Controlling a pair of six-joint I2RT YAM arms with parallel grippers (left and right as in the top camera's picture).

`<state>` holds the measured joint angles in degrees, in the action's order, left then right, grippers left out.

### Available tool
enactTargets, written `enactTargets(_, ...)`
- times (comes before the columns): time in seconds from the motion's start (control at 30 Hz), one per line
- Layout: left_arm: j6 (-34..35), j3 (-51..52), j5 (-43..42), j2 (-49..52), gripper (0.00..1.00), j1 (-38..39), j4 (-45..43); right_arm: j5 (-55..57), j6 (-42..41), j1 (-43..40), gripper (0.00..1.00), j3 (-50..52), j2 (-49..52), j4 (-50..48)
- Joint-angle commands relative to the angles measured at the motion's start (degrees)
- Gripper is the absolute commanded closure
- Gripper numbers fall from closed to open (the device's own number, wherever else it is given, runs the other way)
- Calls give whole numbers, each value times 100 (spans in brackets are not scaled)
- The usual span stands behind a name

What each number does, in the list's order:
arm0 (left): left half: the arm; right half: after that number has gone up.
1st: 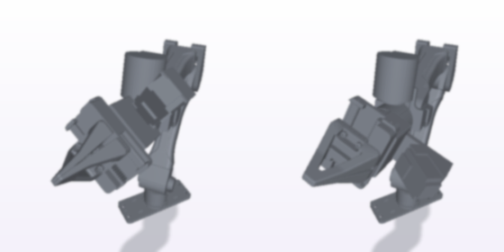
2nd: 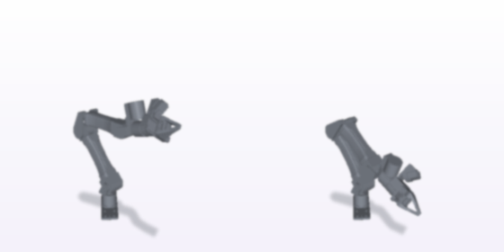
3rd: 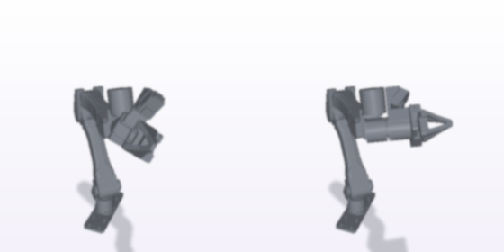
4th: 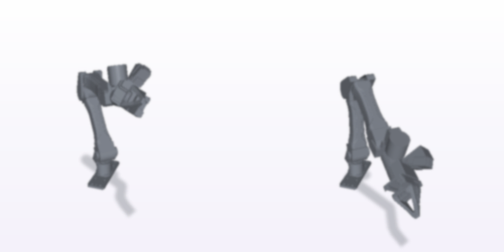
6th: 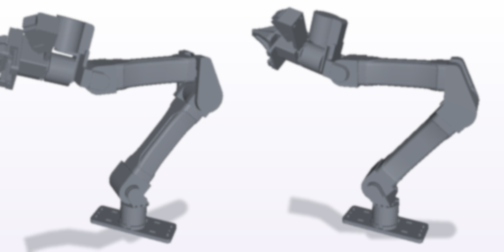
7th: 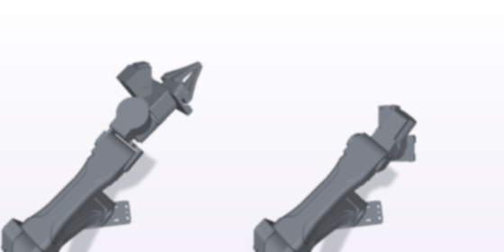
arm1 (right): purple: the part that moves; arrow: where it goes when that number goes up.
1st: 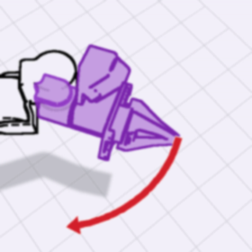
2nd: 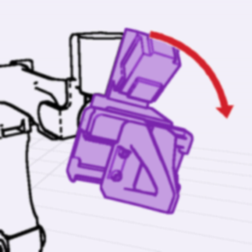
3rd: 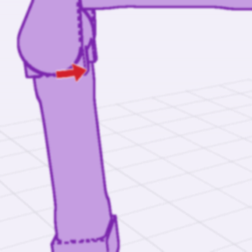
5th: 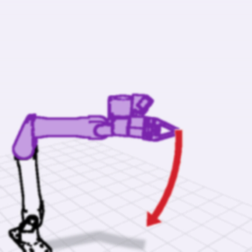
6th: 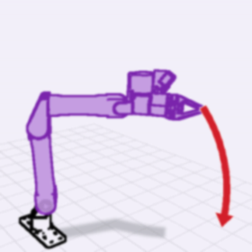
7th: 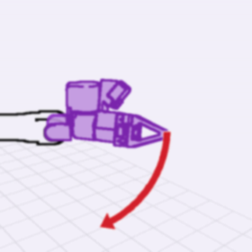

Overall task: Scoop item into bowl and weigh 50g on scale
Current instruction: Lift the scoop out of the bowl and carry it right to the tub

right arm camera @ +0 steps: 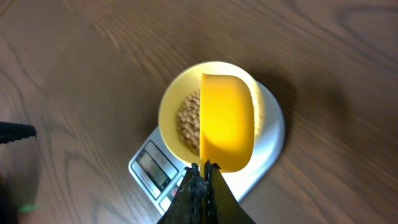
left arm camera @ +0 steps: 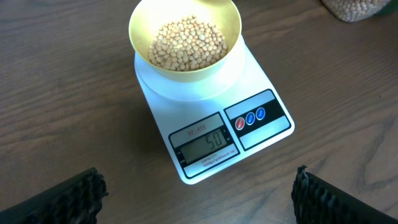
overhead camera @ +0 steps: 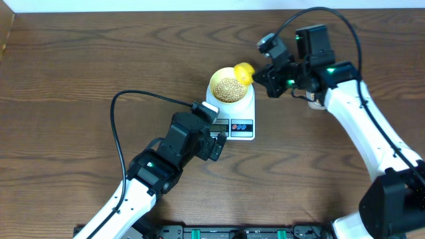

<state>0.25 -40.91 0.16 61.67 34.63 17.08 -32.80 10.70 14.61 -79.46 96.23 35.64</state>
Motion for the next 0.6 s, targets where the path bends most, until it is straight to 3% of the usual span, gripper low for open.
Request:
enactTargets(0.0, 90, -11, 50, 7, 2, -22, -4, -66, -420, -293, 99, -111, -238, 133)
enactTargets(0.57, 90, -11, 50, 7, 2, -22, -4, 330, -551, -1558, 99, -111, -883, 704)
